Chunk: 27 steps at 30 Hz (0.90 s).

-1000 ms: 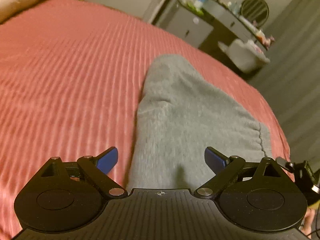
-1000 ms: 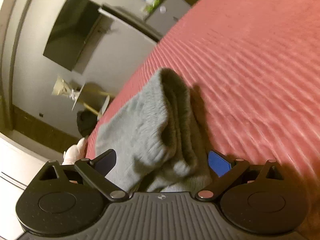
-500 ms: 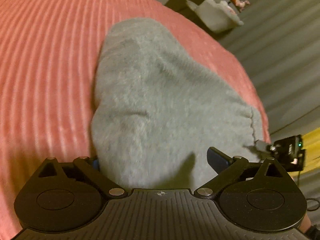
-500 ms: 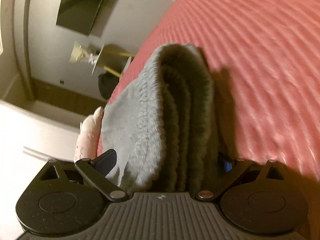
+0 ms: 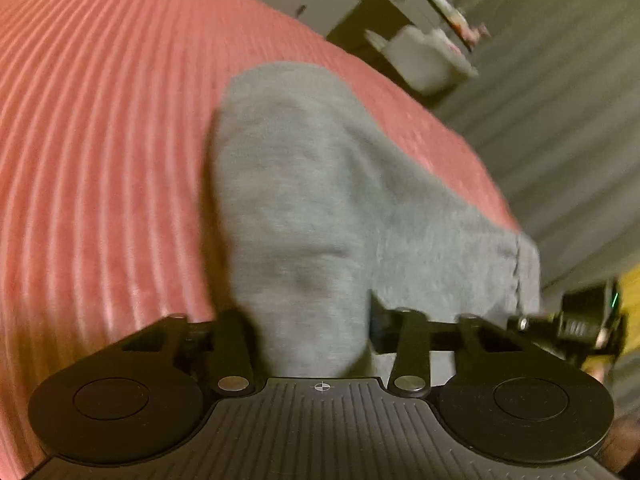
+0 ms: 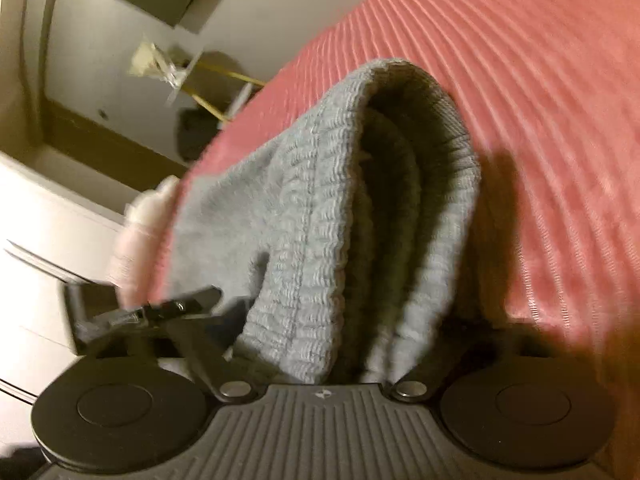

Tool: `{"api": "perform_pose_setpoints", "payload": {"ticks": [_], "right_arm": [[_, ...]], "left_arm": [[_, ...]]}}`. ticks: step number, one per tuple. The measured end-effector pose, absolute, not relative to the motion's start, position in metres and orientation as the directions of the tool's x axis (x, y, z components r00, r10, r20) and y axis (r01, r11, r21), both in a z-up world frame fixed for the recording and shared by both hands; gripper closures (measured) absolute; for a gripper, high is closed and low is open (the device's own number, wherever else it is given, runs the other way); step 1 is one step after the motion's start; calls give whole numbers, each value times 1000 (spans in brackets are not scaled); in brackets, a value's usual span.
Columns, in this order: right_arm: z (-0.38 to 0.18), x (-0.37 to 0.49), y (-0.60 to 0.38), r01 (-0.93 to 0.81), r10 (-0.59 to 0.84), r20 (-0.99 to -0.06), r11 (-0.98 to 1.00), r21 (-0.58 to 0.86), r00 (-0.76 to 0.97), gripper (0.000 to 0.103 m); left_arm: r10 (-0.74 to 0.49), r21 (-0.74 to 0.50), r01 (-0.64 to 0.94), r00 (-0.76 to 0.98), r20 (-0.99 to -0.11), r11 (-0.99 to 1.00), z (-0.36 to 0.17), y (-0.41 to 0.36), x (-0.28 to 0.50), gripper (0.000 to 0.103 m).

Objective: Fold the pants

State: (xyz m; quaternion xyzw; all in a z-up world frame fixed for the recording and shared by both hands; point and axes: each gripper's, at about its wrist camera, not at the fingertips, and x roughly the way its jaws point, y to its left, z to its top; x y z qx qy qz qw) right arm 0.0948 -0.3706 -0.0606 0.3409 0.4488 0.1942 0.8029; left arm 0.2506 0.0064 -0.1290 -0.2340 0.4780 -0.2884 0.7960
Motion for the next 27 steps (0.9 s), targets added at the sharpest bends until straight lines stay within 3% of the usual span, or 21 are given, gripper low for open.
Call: {"api": "perform_pose_setpoints", "payload": {"ticks": [5, 13, 14, 15, 17, 18, 19, 22, 25, 27], "right_arm": [[-43, 87, -362, -27, 589, -575, 712, 702, 568, 44], [8, 106, -365, -109, 555, -498, 733, 672, 666, 47], [11, 111, -368, -105, 550, -492, 732, 673, 675, 47], [13, 117, -369, -102, 547, -494, 733, 672, 677, 45], [15, 125, -376, -50, 470, -542, 786, 617, 697, 34], [15, 124, -381, 22, 388, -571, 814, 581, 723, 23], [16, 122, -387, 97, 296, -593, 836, 540, 748, 18], [22, 97, -392, 161, 146, -566, 875, 456, 811, 17], [30, 75, -363, 78, 131, -482, 918, 388, 866, 30], [32, 68, -338, 19, 146, -449, 940, 342, 881, 57]], "left_arm": [[-651, -599, 267, 421, -632, 755, -111, -3, 242, 71], [-653, -598, 298, 513, -557, 744, -59, -6, 262, 71], [-633, -572, 302, 530, -565, 763, -56, -8, 266, 67], [-584, -525, 283, 553, -594, 803, -53, -8, 269, 53], [-377, -373, 147, 631, -678, 916, -53, -6, 274, 32], [-245, -281, 58, 673, -698, 958, -53, -2, 272, 32], [-155, -206, 11, 700, -698, 978, -53, 1, 270, 32], [-155, -193, 26, 702, -695, 981, -56, 3, 258, 26], [-222, -234, 79, 701, -678, 969, -57, -18, 248, 22], [-263, -227, 147, 697, -667, 963, -58, -38, 239, 16]]}}
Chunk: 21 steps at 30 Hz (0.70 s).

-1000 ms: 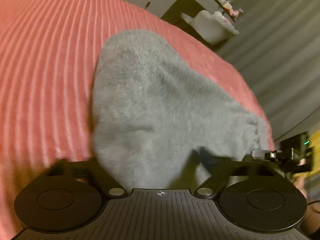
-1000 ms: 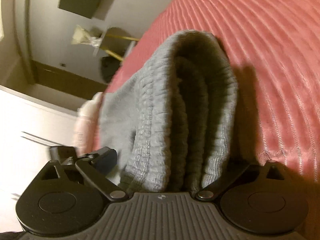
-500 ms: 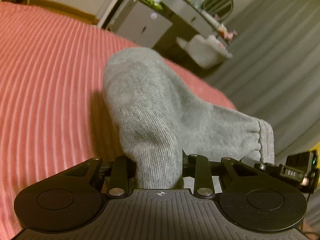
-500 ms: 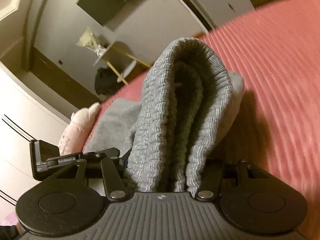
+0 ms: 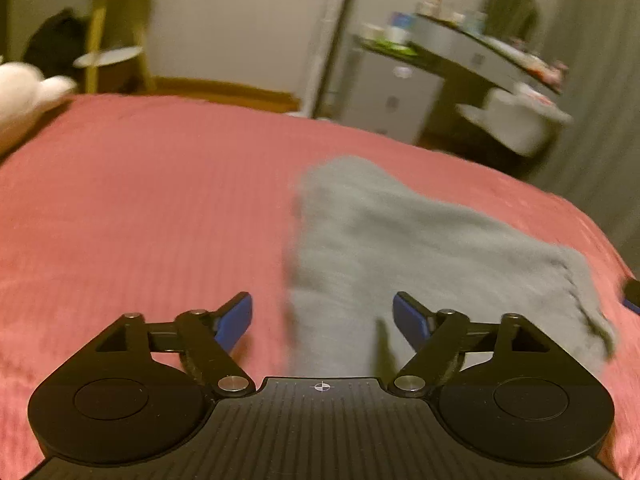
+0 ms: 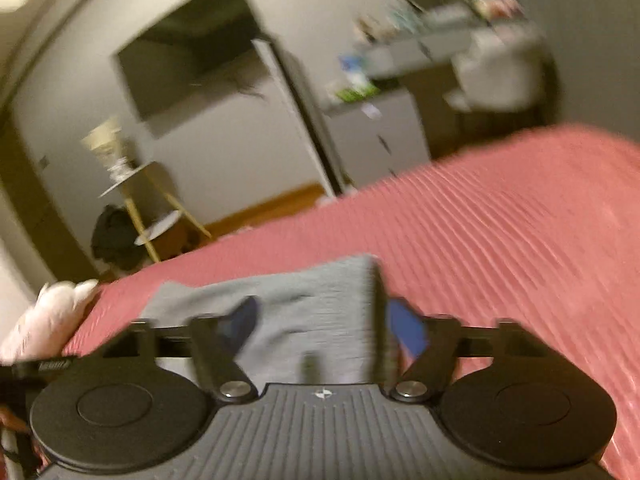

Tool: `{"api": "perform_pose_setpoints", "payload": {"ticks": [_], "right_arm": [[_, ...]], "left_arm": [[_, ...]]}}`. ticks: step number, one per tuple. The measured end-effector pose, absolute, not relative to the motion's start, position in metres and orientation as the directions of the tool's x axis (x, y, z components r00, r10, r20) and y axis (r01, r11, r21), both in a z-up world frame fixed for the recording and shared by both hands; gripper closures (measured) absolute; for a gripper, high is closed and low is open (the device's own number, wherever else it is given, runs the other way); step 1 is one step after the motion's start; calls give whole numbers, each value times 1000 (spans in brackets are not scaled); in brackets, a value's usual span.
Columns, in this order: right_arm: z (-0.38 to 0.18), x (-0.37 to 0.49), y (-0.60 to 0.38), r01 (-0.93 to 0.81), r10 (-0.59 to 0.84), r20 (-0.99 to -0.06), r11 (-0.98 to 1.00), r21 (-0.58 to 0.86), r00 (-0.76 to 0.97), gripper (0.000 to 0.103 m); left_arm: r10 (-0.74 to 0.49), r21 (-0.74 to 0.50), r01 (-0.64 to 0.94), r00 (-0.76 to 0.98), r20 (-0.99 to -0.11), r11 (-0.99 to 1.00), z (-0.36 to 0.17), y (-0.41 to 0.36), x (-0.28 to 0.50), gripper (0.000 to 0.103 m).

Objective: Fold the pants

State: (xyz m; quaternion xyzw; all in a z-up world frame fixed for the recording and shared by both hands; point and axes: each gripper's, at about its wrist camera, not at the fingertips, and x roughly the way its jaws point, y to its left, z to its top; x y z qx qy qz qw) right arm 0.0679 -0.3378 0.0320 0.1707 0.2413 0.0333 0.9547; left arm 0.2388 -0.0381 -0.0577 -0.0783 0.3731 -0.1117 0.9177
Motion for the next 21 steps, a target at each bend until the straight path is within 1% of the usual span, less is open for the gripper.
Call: {"api": "perform_pose_setpoints", "payload": {"ticks": [1, 2, 3, 4, 5, 6, 7, 8, 9, 10, 11, 12, 13, 15, 17, 18, 19, 20, 21], "right_arm": [[30, 68, -326, -15, 173, -449, 943, 333, 877, 61], [24, 70, -318, -53, 225, -458, 933, 357, 860, 66], [18, 86, -298, -69, 262, -478, 921, 383, 839, 69], [12, 92, -293, -76, 281, -503, 918, 390, 818, 69], [2, 94, -288, -79, 274, -532, 930, 359, 801, 71], [-7, 96, -284, -69, 234, -555, 951, 302, 798, 87], [-13, 95, -286, -40, 193, -574, 963, 268, 796, 99], [-18, 93, -296, -13, 193, -573, 953, 303, 796, 103], [-20, 91, -304, -1, 230, -560, 926, 378, 796, 103], [-19, 87, -311, 20, 252, -550, 898, 440, 796, 103], [-14, 80, -314, 35, 252, -542, 885, 464, 802, 103], [-9, 75, -314, 29, 253, -528, 883, 468, 811, 98], [-5, 68, -309, 6, 266, -510, 883, 470, 818, 96], [-3, 58, -294, -69, 340, -494, 871, 487, 801, 85], [-9, 56, -280, -102, 371, -514, 873, 477, 773, 81], [-17, 57, -275, -104, 375, -547, 881, 462, 748, 78], [-25, 60, -273, -86, 370, -593, 888, 451, 715, 78], [-30, 60, -279, -63, 369, -616, 886, 459, 696, 78], [-31, 63, -284, -46, 381, -611, 870, 490, 694, 79]], "left_arm": [[-285, -214, 189, 688, -668, 958, -62, -44, 234, 14], [-306, -207, 226, 664, -682, 952, -68, -51, 233, 14], [-319, -204, 251, 623, -714, 946, -75, -54, 233, 14], [-271, -154, 239, 603, -750, 959, -84, -57, 233, 14], [-201, -86, 214, 605, -770, 973, -93, -54, 235, 11], [-183, -73, 200, 615, -767, 977, -99, -47, 236, 6], [-203, -120, 174, 614, -763, 977, -102, -34, 236, 5], [-222, -178, 133, 603, -766, 975, -103, -20, 236, 5], [-240, -234, 89, 600, -763, 968, -102, -8, 234, 7], [-233, -258, 48, 612, -755, 965, -100, 2, 228, 9], [-222, -259, 33, 628, -746, 965, -95, 3, 221, 11], [-214, -255, 30, 643, -736, 966, -91, 2, 213, 11], [-218, -254, 39, 650, -729, 966, -88, -2, 204, 10], [-269, -272, 95, 638, -722, 958, -84, -17, 190, 8], [-286, -256, 139, 615, -735, 957, -91, -31, 189, 7], [-271, -232, 145, 612, -743, 962, -98, -35, 187, 5], [-252, -207, 145, 617, -746, 968, -104, -33, 187, 3], [-243, -203, 137, 620, -746, 970, -109, -32, 186, 1], [-239, -218, 112, 625, -743, 969, -112, -30, 185, 1]]}}
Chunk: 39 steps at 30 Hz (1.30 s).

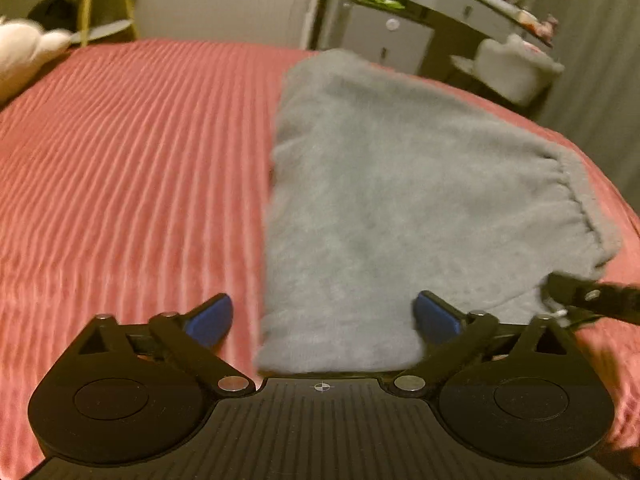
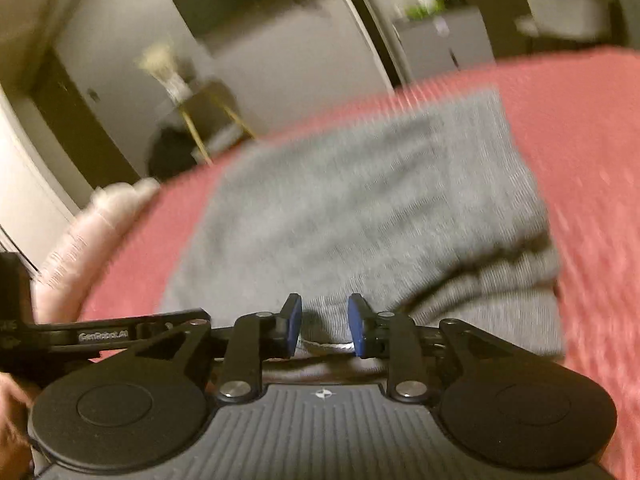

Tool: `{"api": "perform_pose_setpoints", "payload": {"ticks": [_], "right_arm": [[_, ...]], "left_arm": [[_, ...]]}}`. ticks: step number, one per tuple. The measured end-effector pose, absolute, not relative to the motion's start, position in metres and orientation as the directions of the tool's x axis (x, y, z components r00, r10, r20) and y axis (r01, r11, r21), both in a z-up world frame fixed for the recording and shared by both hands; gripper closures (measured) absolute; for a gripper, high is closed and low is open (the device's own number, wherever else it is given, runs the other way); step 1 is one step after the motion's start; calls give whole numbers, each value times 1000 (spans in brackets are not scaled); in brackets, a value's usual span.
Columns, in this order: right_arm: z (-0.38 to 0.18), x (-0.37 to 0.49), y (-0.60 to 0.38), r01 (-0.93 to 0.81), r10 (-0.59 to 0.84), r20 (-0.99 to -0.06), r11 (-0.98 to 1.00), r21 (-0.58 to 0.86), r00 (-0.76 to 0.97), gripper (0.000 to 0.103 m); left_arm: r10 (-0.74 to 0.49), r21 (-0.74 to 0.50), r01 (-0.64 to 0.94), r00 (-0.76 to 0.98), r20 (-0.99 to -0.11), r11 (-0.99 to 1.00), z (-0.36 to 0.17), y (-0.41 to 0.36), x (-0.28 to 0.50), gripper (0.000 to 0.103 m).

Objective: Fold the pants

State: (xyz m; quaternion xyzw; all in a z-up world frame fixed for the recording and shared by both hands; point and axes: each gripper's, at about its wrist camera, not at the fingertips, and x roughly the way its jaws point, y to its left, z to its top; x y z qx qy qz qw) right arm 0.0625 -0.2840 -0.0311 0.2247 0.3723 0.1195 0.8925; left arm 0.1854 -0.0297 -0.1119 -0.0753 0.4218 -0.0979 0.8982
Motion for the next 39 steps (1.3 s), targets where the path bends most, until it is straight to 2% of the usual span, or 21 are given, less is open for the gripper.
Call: {"api": "perform_pose_setpoints", "payload": {"ticks": [2, 5, 6, 7, 8, 11, 12, 13, 17, 19, 22, 26, 30, 34, 37, 39], "right_arm": [[-28, 58, -290, -15, 375, -612, 860, 510, 696, 79], [-17, 40, -283, 4, 318, -632, 892, 453, 707, 77], [-13, 33, -280, 17, 303, -641, 897, 442, 705, 68], [-14, 29, -277, 47, 284, -658, 898, 438, 697, 55], [-12, 27, -276, 88, 263, -677, 895, 437, 687, 29], [-10, 14, -270, 121, 226, -712, 908, 402, 665, 22], [-6, 9, -265, 115, 219, -715, 915, 387, 664, 10], [-2, 1, -263, 110, 210, -715, 921, 373, 667, 4], [10, -21, -242, 82, 191, -701, 938, 337, 687, 4], [17, -30, -233, 135, 128, -728, 947, 291, 674, 4], [25, -35, -228, 236, 0, -763, 951, 200, 646, 4], [36, -33, -229, 207, 36, -799, 958, 199, 601, 4], [54, -37, -231, 194, 25, -764, 961, 195, 645, 4], [65, -22, -224, 177, -32, -739, 977, 119, 673, 4], [65, -9, -217, 176, -92, -700, 983, 49, 708, 4], [52, 3, -212, 179, -134, -712, 984, -12, 689, 4]], "left_arm": [[-223, -237, 64, 629, -745, 969, -106, -26, 181, 1], [-187, -202, 51, 636, -748, 978, -97, -26, 169, 1], [-176, -186, 51, 631, -755, 981, -97, -25, 161, 1], [-169, -172, 56, 622, -765, 983, -100, -25, 154, 1], [-162, -158, 61, 611, -775, 986, -103, -27, 145, 1], [-91, -60, 71, 599, -796, 996, -116, -26, 112, 1], [-62, -15, 82, 608, -791, 997, -117, -29, 105, 1], [-30, 28, 87, 601, -799, 996, -115, -34, 100, 1], [-44, 13, 91, 591, -805, 996, -100, -43, 92, 1], [-51, 7, 93, 607, -793, 996, -91, -44, 83, 1], [-3, 63, 80, 642, -767, 995, -81, -49, 74, 1], [23, 103, 81, 665, -746, 991, -61, -59, 69, 1], [11, 98, 86, 693, -720, 991, -34, -68, 71, 0], [-13, 96, 115, 705, -709, 989, -12, -75, 89, 0], [2, 94, 95, 690, -723, 991, -13, -74, 103, 0], [6, 72, 72, 667, -745, 995, -22, -73, 110, 0]]}}
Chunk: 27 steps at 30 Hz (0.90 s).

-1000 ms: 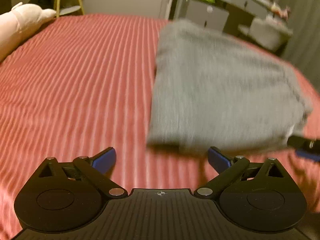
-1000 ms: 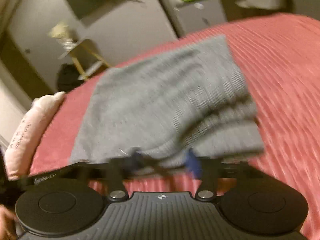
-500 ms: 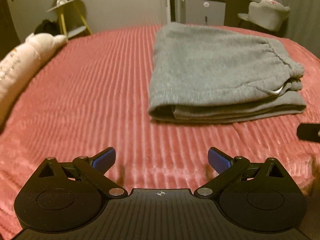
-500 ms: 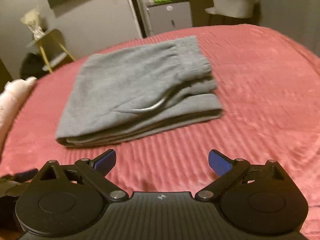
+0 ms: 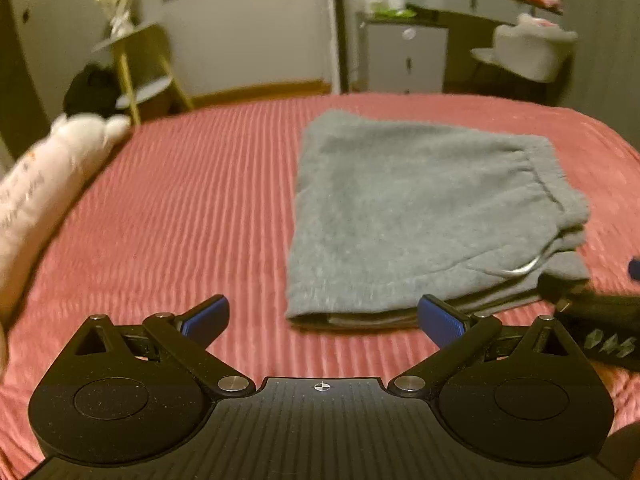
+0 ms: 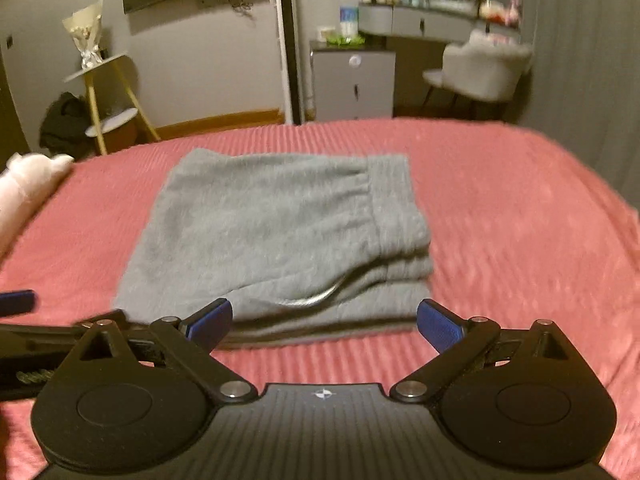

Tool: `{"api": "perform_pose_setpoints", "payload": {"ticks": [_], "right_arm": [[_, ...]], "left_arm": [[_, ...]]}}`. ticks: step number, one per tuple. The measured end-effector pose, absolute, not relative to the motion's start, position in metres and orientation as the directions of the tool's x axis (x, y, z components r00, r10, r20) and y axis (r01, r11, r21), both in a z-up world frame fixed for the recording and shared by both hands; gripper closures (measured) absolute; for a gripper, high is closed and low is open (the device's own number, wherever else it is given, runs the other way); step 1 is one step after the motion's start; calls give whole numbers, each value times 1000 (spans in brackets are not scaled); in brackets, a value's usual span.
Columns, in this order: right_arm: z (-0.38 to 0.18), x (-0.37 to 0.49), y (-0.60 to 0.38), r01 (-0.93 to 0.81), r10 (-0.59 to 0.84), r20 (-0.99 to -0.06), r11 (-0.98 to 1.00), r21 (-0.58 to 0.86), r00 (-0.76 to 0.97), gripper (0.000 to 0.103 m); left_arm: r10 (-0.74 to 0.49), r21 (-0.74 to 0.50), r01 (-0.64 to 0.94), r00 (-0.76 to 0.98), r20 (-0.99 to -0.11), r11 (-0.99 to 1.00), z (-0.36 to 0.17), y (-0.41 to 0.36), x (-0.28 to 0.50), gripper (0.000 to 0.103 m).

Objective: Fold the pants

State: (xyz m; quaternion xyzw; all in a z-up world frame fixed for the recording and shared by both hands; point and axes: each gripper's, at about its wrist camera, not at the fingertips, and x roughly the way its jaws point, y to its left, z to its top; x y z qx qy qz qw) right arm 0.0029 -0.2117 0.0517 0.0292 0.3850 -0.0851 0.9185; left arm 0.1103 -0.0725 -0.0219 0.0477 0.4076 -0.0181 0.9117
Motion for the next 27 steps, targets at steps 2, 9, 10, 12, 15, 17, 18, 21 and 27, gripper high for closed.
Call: {"api": "perform_pose_setpoints", "payload": {"ticks": [2, 9, 10, 12, 15, 17, 18, 21, 27], "right_arm": [[35, 16, -212, 150, -86, -762, 989, 15, 641, 4], [14, 30, -216, 180, -97, -787, 983, 18, 609, 4], [12, 32, -215, 177, -98, -793, 984, 13, 602, 4], [8, 37, -213, 167, -97, -802, 986, 3, 589, 4], [4, 39, -210, 165, -104, -804, 986, -8, 585, 4], [2, 41, -210, 175, -105, -809, 985, -2, 578, 4], [1, 42, -211, 179, -98, -813, 984, 8, 575, 4], [1, 43, -215, 196, -93, -815, 980, 26, 572, 4], [3, 39, -220, 214, -89, -806, 976, 47, 585, 4]], "left_arm": [[2, 59, 65, 652, -758, 996, -34, -70, 114, 0], [47, 136, 92, 635, -771, 986, -63, -70, 122, 0], [35, 123, 95, 634, -772, 988, -64, -69, 123, 0], [18, 106, 103, 627, -779, 989, -66, -67, 125, 0], [31, 120, 102, 619, -785, 988, -71, -66, 127, 0], [30, 115, 101, 609, -792, 988, -73, -65, 127, 0], [26, 108, 98, 609, -793, 989, -72, -64, 127, 0], [12, 89, 94, 618, -786, 992, -71, -62, 126, 0], [17, 104, 105, 614, -789, 989, -72, -62, 125, 0]]}}
